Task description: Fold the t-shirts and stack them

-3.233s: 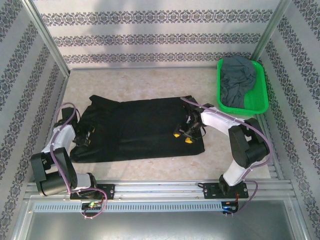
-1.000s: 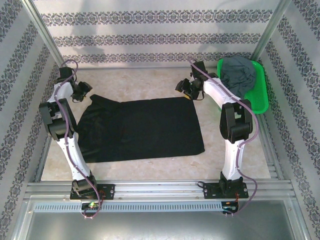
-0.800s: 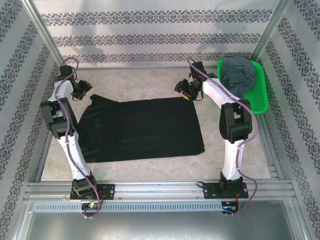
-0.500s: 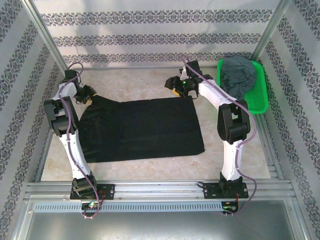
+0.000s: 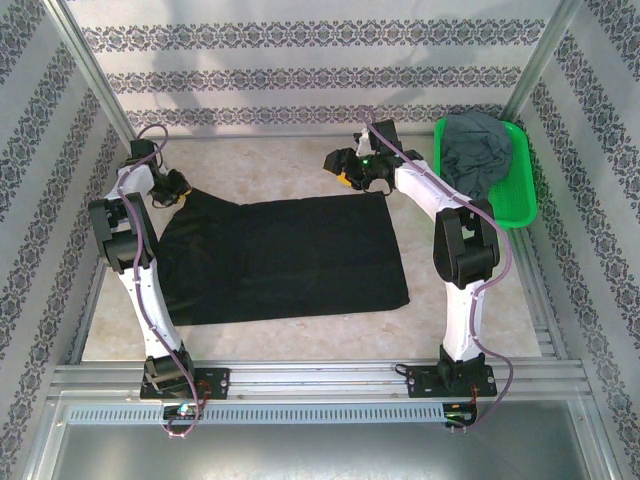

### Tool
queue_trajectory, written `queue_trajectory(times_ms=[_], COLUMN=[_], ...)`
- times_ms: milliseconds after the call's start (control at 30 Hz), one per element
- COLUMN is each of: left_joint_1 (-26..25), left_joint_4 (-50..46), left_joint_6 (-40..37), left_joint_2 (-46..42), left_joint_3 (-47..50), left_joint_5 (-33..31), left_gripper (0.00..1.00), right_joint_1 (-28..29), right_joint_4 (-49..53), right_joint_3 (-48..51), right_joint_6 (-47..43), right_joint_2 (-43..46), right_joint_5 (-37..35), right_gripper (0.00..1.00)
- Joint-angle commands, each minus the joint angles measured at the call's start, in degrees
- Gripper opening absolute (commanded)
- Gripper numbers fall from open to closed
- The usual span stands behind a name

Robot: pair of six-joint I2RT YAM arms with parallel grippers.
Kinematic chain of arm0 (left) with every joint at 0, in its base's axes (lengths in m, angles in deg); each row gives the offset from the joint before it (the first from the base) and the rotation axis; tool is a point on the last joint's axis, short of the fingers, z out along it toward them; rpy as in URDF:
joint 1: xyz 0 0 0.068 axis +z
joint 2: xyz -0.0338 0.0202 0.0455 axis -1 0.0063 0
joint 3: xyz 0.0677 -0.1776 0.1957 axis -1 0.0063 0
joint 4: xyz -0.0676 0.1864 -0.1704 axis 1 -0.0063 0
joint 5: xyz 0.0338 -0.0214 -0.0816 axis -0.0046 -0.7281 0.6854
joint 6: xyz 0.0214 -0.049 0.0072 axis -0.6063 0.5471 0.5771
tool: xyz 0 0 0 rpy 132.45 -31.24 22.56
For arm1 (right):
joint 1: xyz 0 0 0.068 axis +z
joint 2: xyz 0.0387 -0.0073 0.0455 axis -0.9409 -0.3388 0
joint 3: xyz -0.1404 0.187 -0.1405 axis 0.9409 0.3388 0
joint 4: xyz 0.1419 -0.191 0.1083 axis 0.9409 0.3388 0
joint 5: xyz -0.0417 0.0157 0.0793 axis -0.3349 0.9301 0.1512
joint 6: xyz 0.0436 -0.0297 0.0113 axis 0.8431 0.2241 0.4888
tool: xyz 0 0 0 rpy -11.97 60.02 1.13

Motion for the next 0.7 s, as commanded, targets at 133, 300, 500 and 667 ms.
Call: queue_trajectory(times_ms=[133,300,500,667], left_joint_1=[-0.6,-1.0,-1.6,-1.7], left_joint_4=[5.1,8.0,9.8,9.5], left_joint_6=[3.1,6.3,8.5,8.9], left_joint_2=[-4.3,-8.9,-10.7,-10.0], left_joint_3=[3.6,6.7,7.8,7.0], left_joint_5=[0.9,1.0,2.6,3.4], left_gripper=[0.01,0.00,0.00,0.00], right_joint_1=[-1.8,-3.0,-4.4,-4.7], right_joint_4=[4.4,16.1,26.3,28.5], right_joint_3=[1.6,-3.6,-12.5,-16.9], right_joint_6=[-0.8,-1.3,-0.8,-1.5], right_joint_2=[3.7,0.5,-6.8,-10.3], right_joint_5=[-11.3,-25.9,-33.8,-34.3], right_gripper=[0.59,0.58,0.57,0.57])
